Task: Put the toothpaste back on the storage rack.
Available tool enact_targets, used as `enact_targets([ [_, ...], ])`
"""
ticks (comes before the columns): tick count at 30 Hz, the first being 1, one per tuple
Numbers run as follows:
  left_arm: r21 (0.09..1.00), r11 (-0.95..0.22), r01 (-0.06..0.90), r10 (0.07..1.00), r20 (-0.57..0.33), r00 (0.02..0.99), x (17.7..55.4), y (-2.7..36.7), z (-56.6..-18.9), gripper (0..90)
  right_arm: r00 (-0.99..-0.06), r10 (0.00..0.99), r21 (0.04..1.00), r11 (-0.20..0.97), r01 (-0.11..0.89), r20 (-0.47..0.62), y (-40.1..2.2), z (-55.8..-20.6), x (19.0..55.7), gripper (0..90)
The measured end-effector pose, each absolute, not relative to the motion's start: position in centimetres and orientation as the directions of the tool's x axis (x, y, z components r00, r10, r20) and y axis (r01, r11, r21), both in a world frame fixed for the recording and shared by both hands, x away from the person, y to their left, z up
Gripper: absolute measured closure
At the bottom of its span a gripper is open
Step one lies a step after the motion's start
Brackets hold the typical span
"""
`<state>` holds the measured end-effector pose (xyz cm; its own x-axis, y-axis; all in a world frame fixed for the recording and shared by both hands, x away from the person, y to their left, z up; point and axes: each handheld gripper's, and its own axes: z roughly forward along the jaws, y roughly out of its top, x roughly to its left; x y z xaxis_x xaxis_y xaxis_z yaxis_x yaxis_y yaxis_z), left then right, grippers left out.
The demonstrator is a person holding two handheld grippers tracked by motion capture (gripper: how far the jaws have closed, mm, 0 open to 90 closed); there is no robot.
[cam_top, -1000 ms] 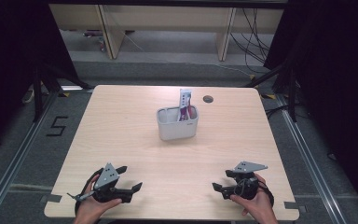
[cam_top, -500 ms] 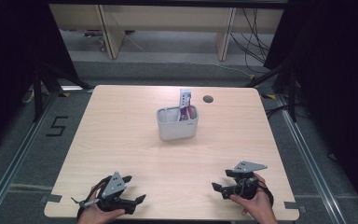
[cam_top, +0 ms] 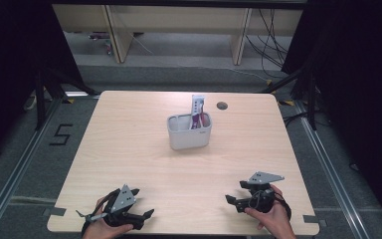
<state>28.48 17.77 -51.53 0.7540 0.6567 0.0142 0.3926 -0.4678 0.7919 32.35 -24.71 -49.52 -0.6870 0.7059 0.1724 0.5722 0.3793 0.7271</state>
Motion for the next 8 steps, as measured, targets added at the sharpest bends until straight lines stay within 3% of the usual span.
enact_targets([
  [8,0.802,-0.432,0.413,0.688,-0.003,0.726,28.78,18.14,-51.58,16.3,-0.676,0.707,0.718,0.358,0.597,0.209,-24.53,-49.45,32.14,21.2],
])
